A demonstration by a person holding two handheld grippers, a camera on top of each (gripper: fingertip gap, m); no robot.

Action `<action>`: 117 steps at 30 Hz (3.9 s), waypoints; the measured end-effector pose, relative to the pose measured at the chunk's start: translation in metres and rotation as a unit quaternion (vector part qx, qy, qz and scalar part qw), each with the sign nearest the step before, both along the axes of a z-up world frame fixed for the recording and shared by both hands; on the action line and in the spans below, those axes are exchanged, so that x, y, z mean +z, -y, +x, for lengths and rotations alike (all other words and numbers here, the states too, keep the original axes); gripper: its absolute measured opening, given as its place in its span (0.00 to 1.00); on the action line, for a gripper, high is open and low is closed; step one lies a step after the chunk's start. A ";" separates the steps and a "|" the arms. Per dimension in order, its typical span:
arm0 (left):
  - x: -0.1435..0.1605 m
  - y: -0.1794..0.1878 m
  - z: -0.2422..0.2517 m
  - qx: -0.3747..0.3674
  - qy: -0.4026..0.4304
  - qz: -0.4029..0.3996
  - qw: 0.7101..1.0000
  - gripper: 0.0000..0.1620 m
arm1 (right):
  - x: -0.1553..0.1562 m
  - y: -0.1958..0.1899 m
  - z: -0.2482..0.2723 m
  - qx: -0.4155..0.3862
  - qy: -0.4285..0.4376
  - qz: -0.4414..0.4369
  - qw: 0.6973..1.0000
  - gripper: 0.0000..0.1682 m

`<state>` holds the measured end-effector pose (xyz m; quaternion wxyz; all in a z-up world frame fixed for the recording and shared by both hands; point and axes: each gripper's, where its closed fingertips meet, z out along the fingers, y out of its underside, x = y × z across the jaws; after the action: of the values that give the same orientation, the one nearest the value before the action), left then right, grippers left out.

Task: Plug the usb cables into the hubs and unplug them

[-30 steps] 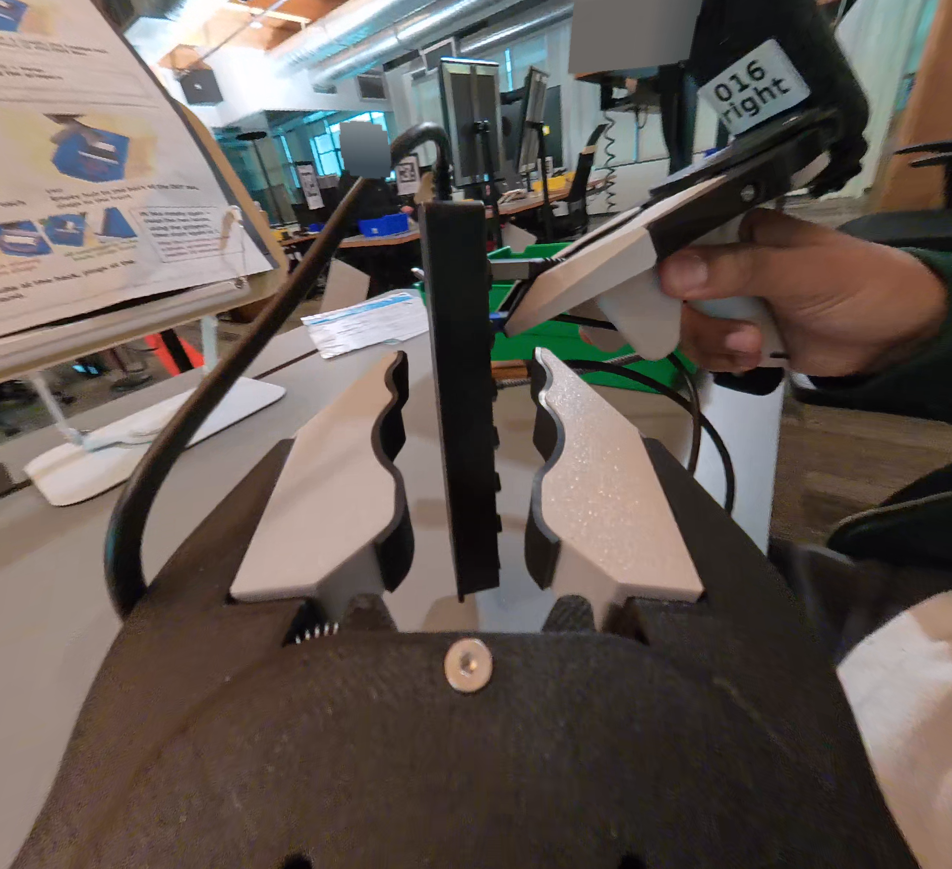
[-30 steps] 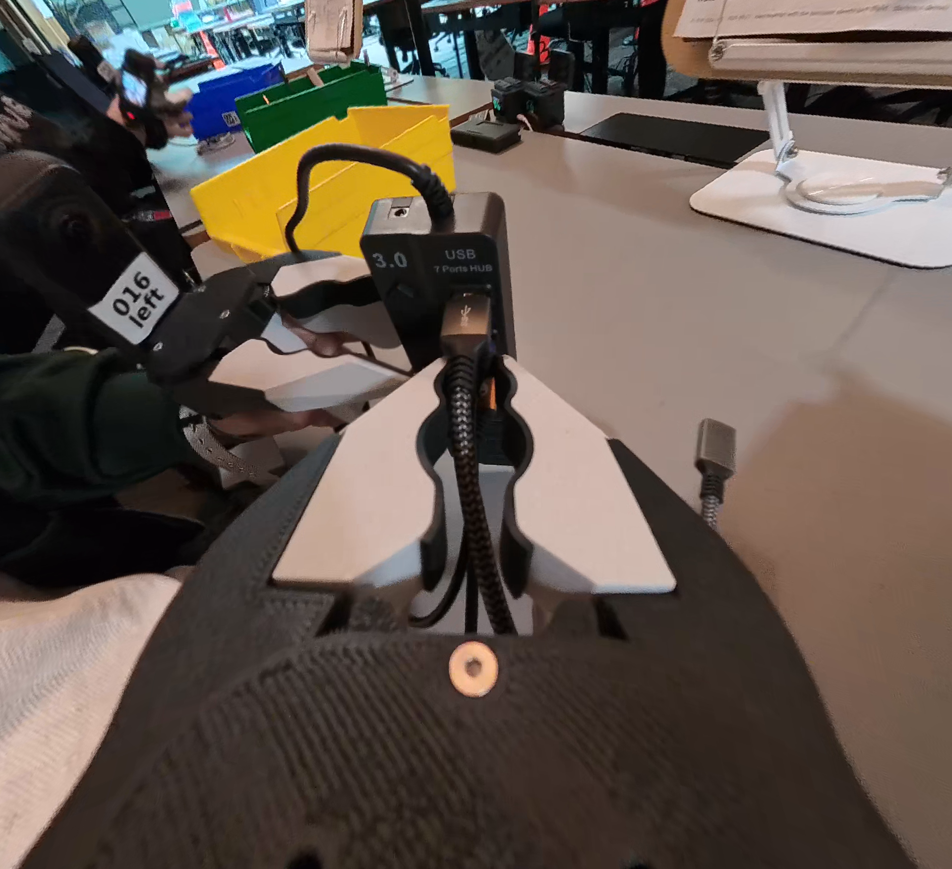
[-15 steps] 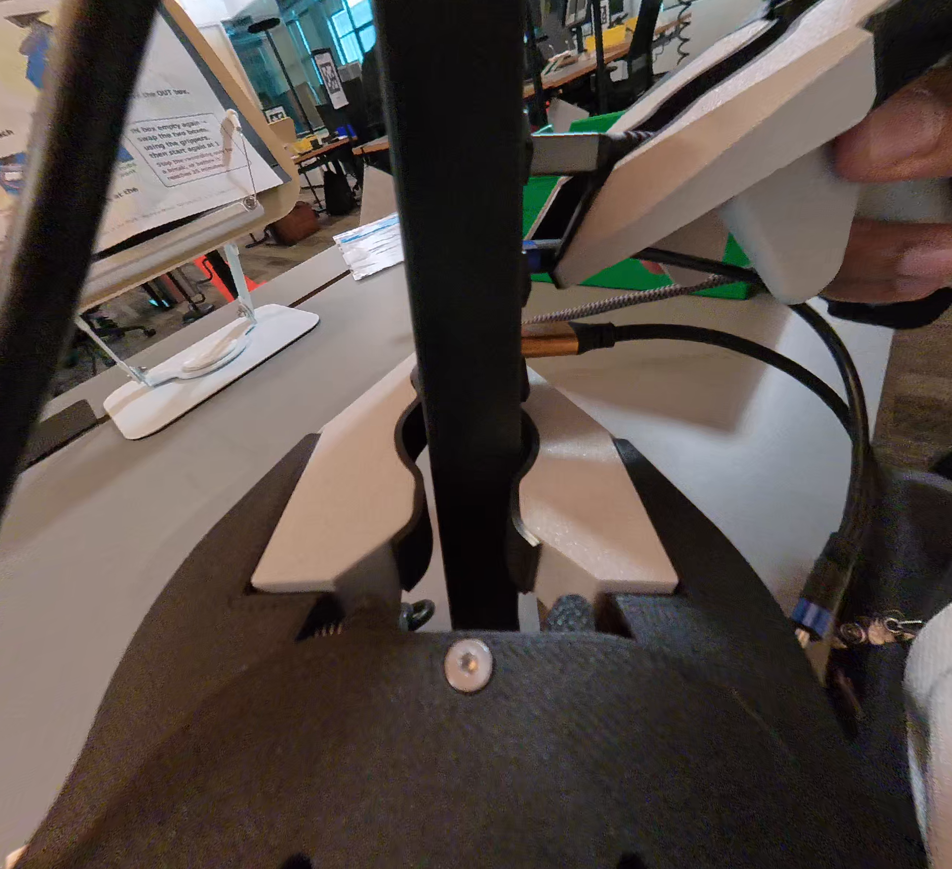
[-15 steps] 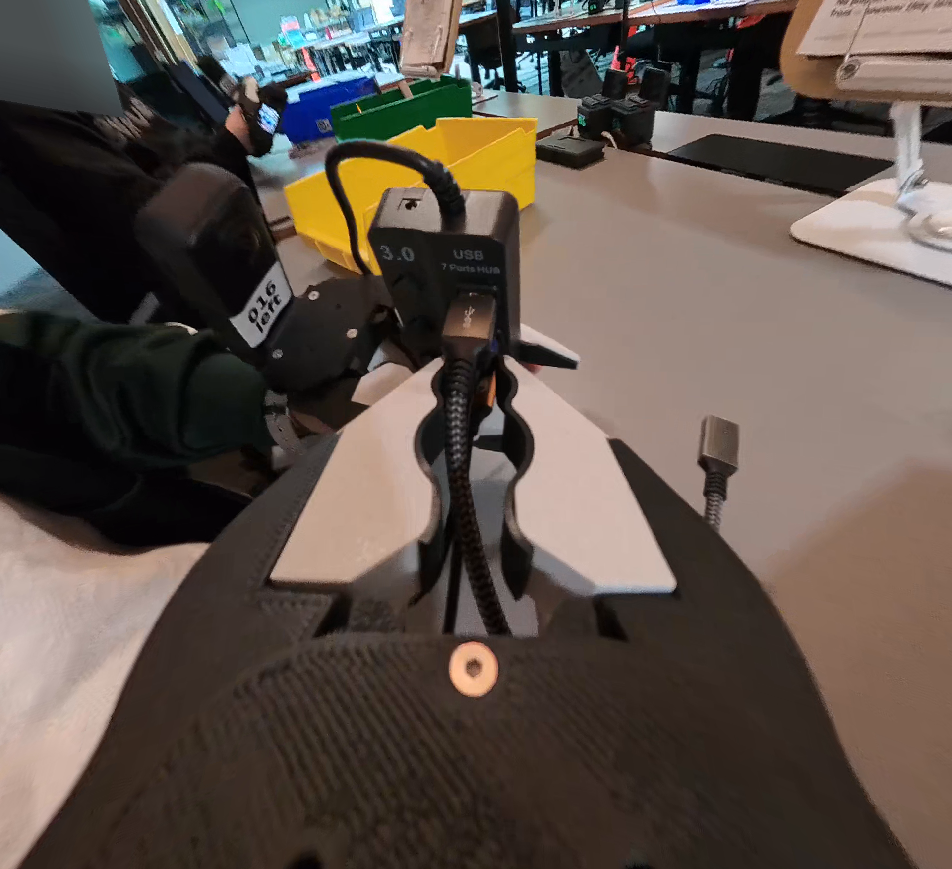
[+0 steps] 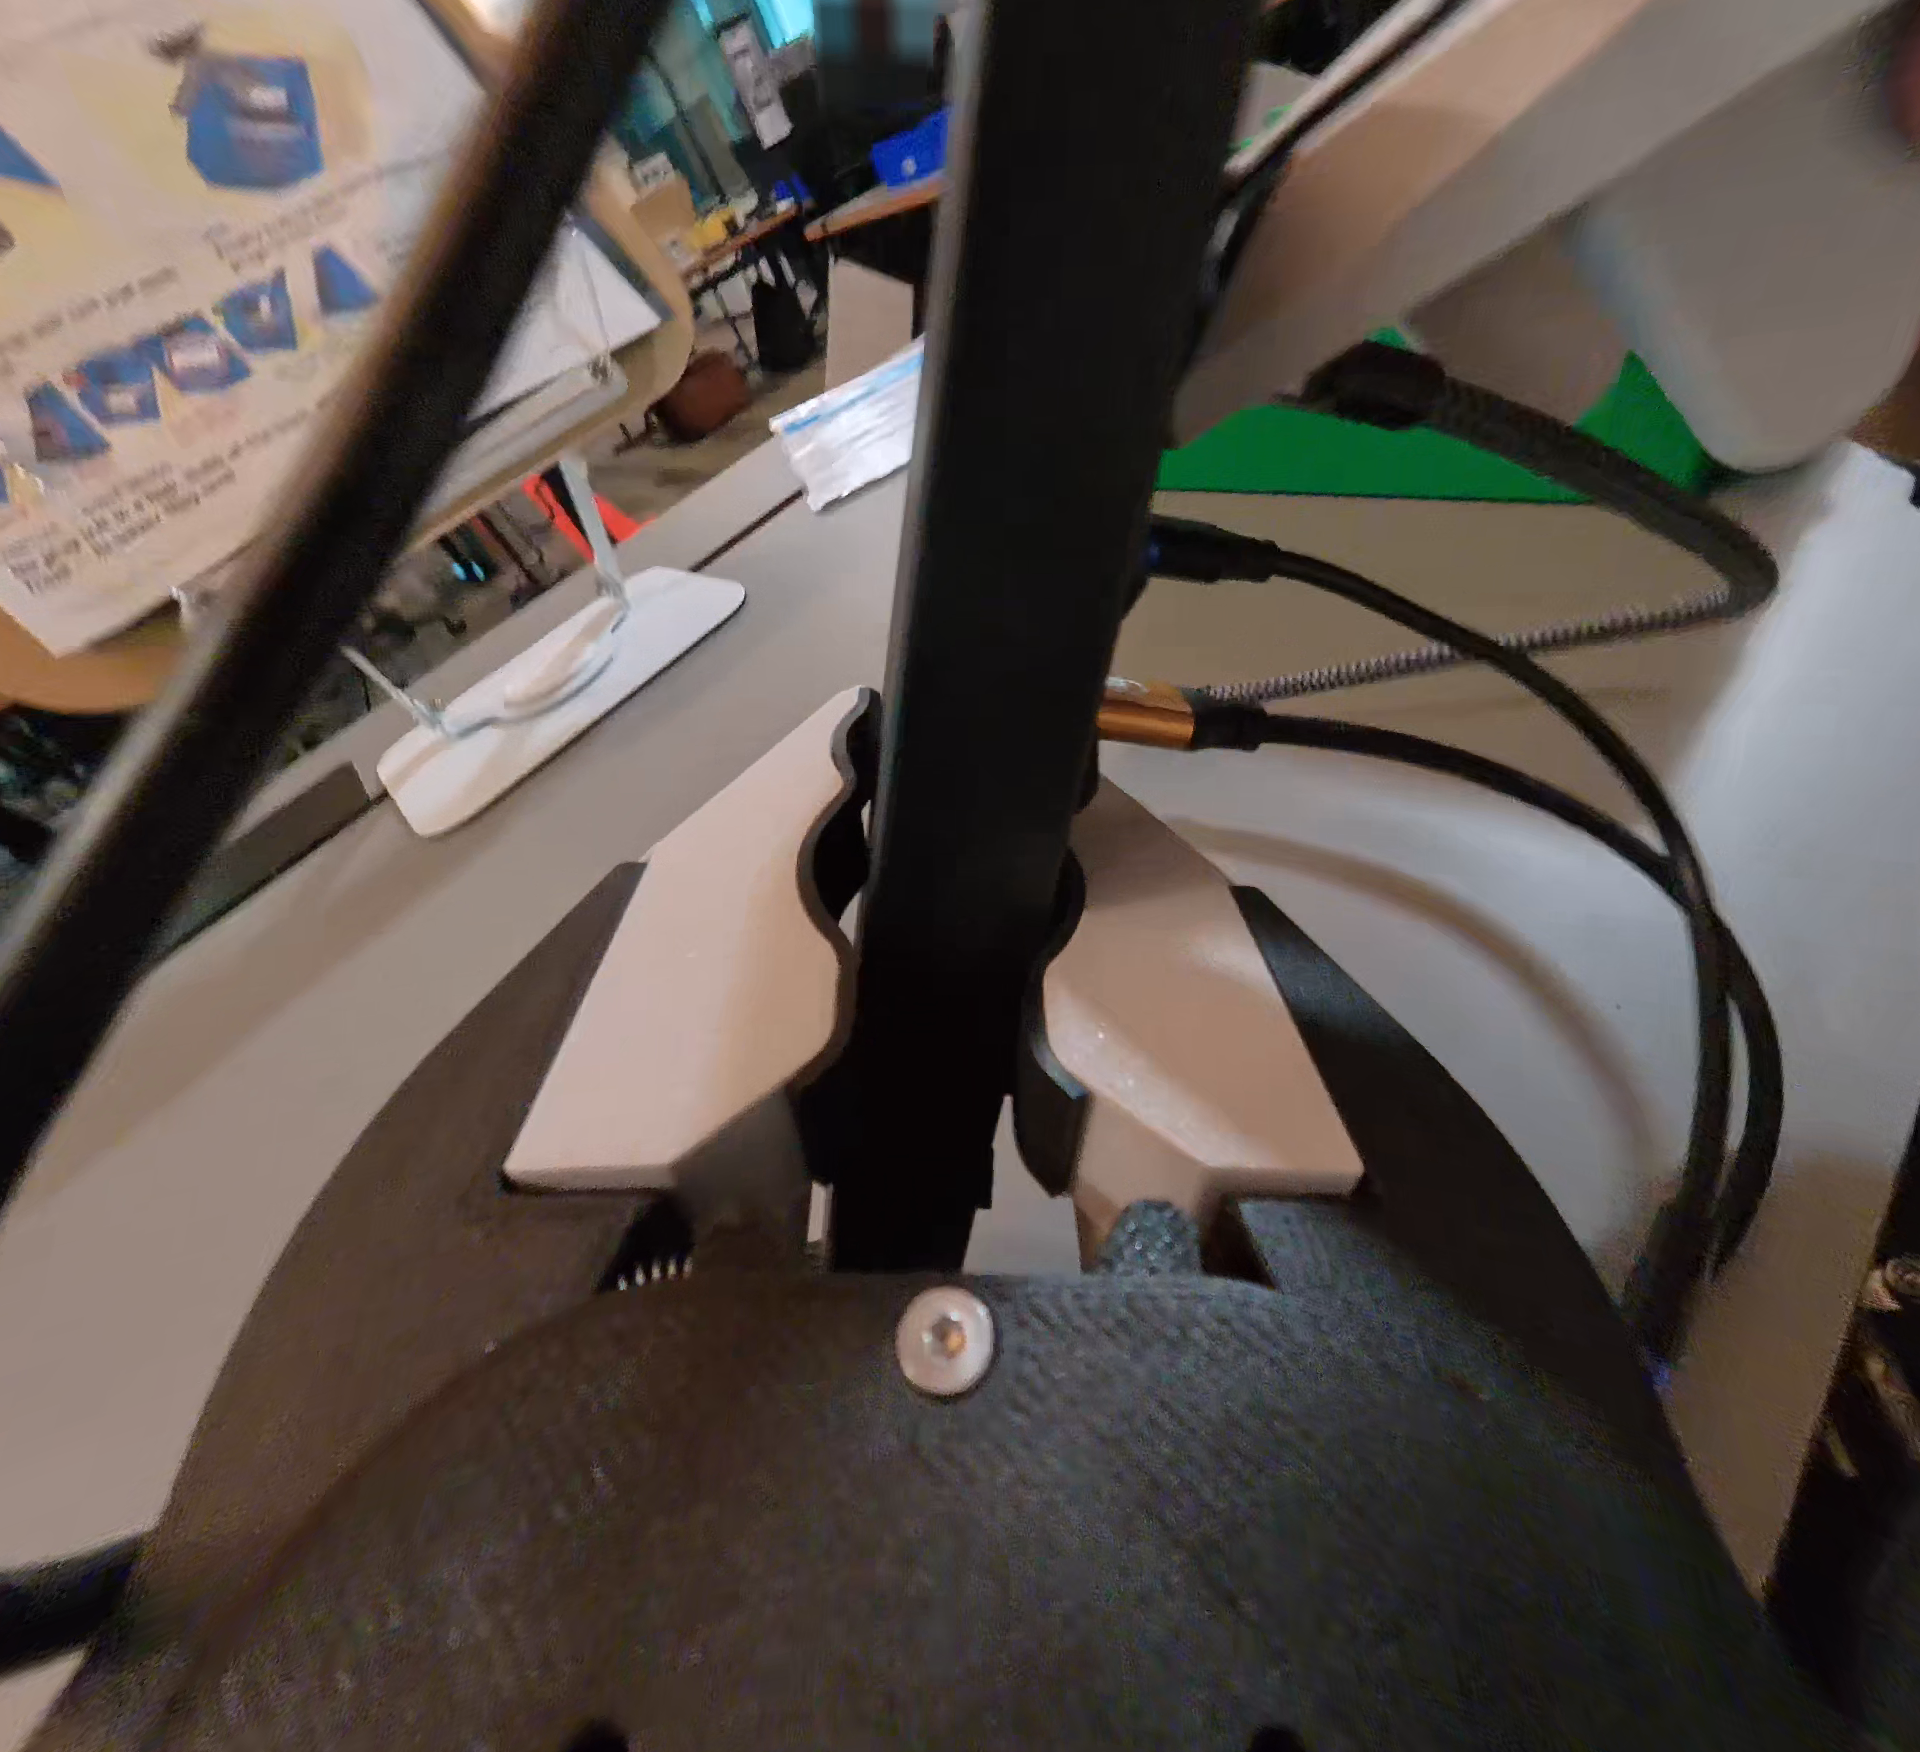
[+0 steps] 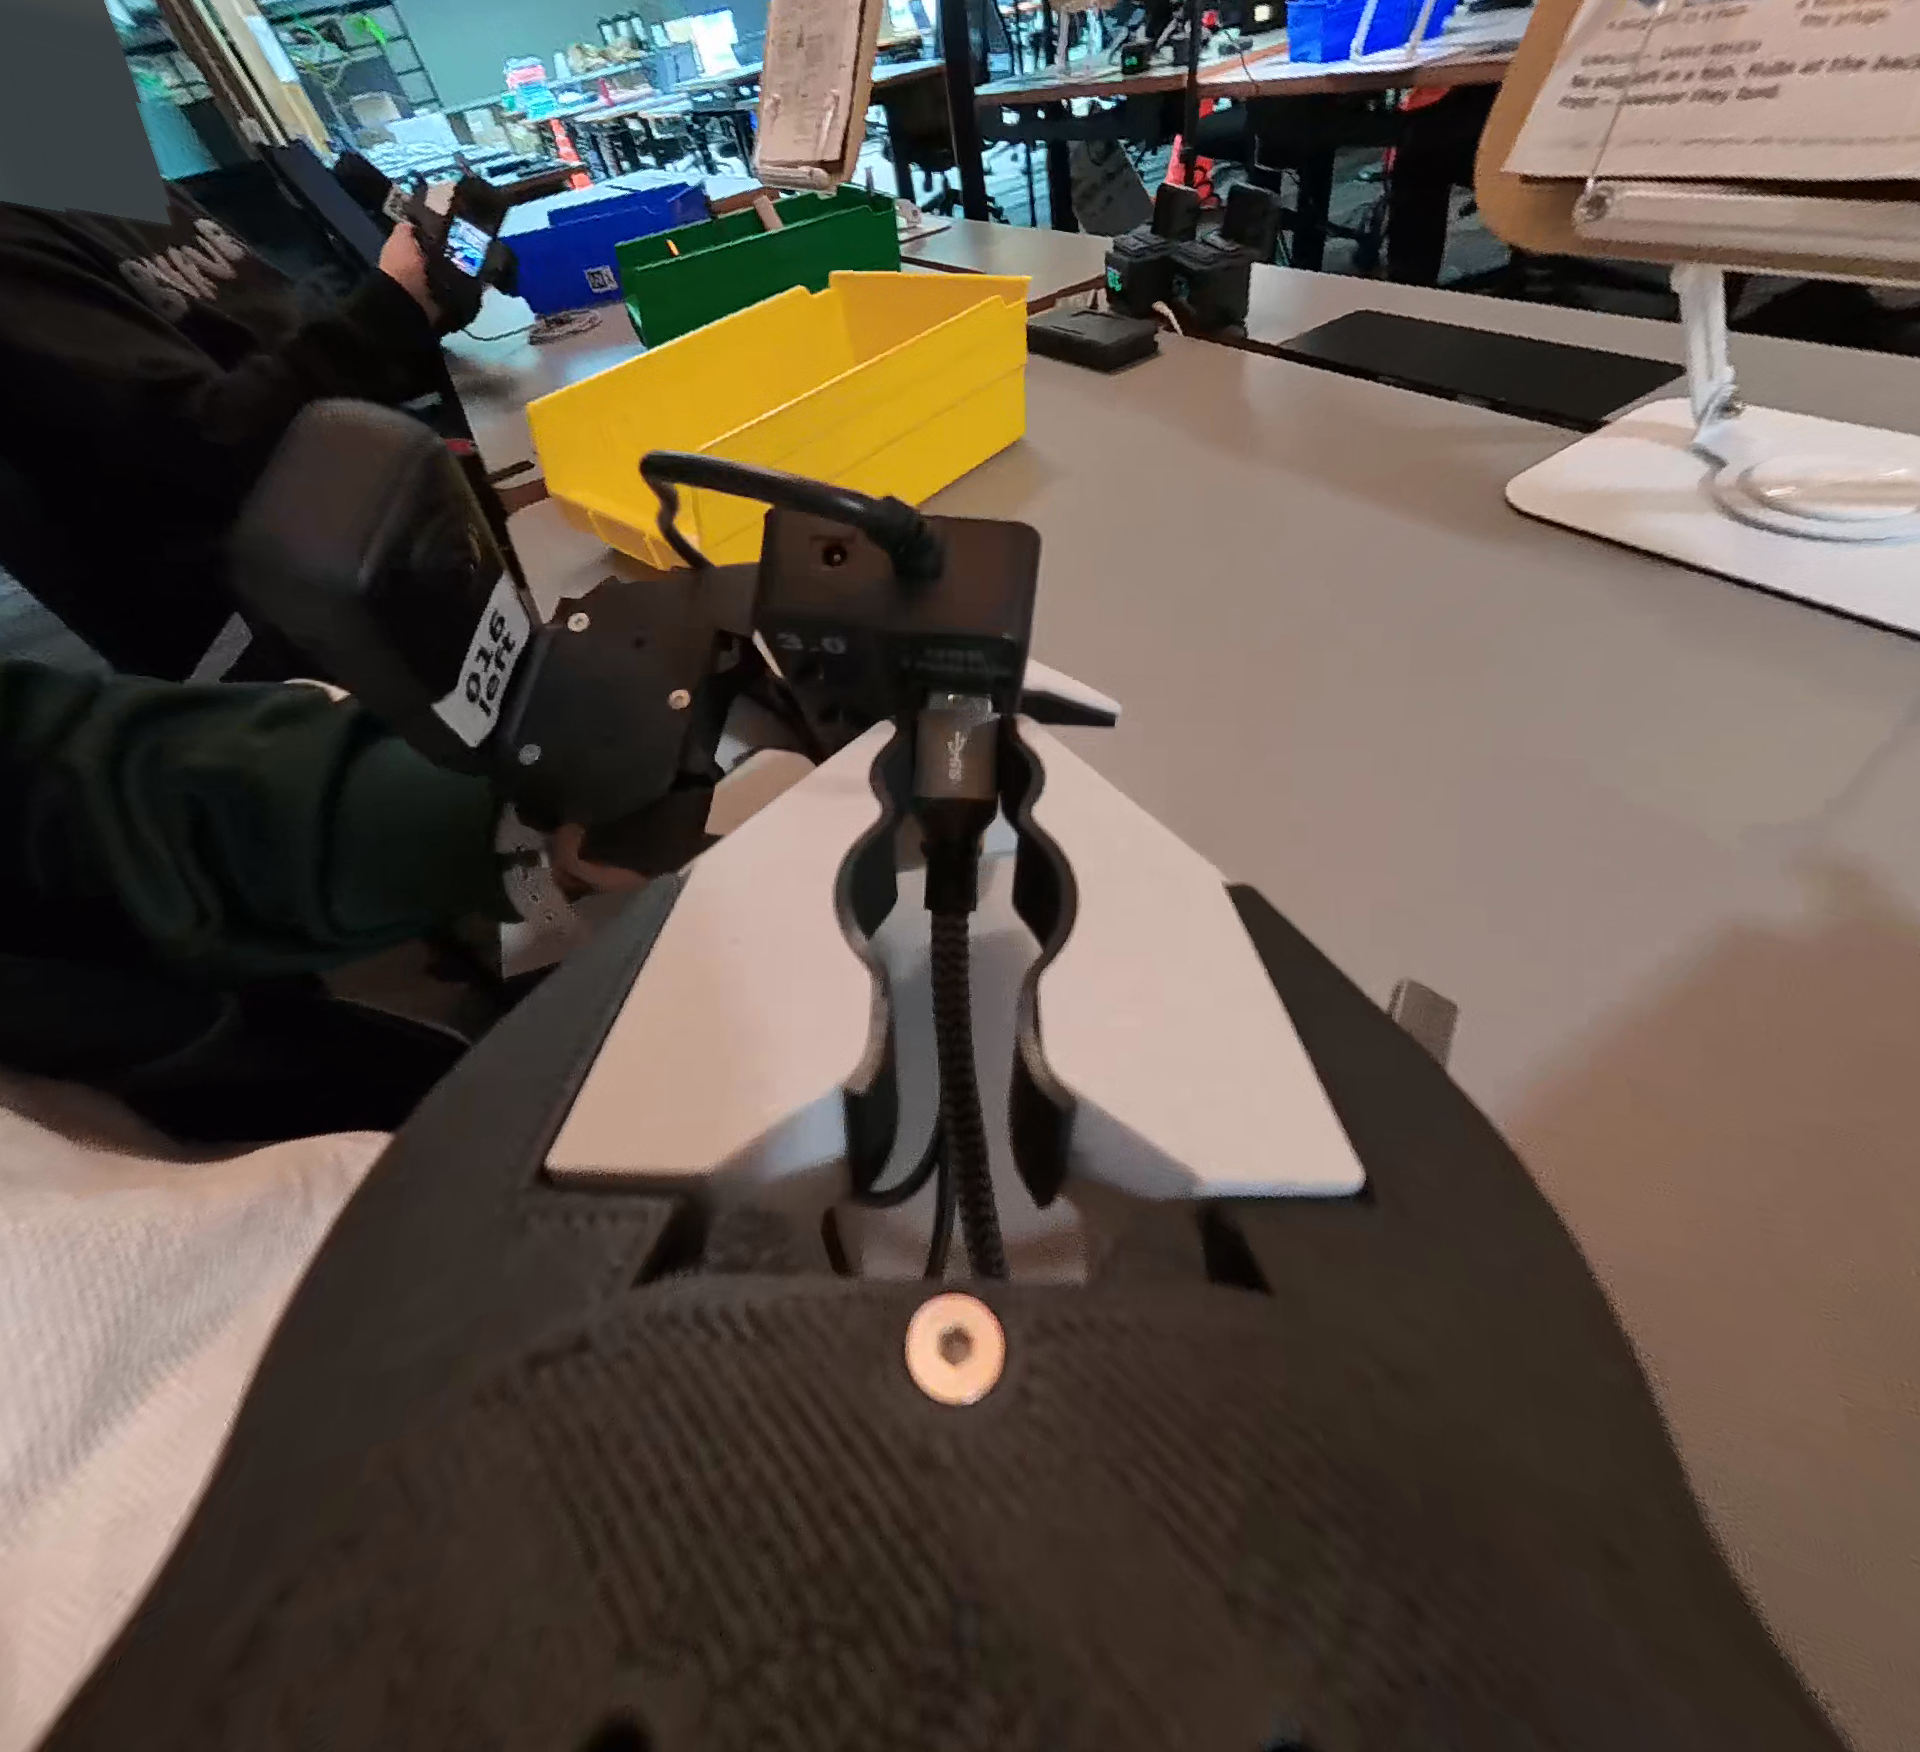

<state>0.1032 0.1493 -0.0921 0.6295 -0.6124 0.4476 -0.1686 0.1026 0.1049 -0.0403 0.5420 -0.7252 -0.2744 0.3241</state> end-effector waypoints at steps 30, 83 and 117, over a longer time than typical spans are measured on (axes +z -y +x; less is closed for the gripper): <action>0.016 -0.048 -0.052 0.070 0.159 -0.150 0.973 0.13 | 0.070 -0.015 0.292 -0.359 0.012 0.142 0.923 0.09; 0.006 0.005 0.010 -0.002 0.076 -0.140 0.987 0.15 | -0.007 0.012 -0.008 -0.022 0.029 -0.004 0.999 0.01; 0.003 -0.049 -0.052 0.047 0.160 -0.208 0.964 0.13 | -0.016 -0.029 0.323 -0.394 0.062 0.034 0.917 0.19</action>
<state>0.0517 0.1979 -0.0890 0.5591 -0.7149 0.2668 -0.3244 0.4261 0.1336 -0.0568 0.6321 -0.7743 -0.0104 0.0295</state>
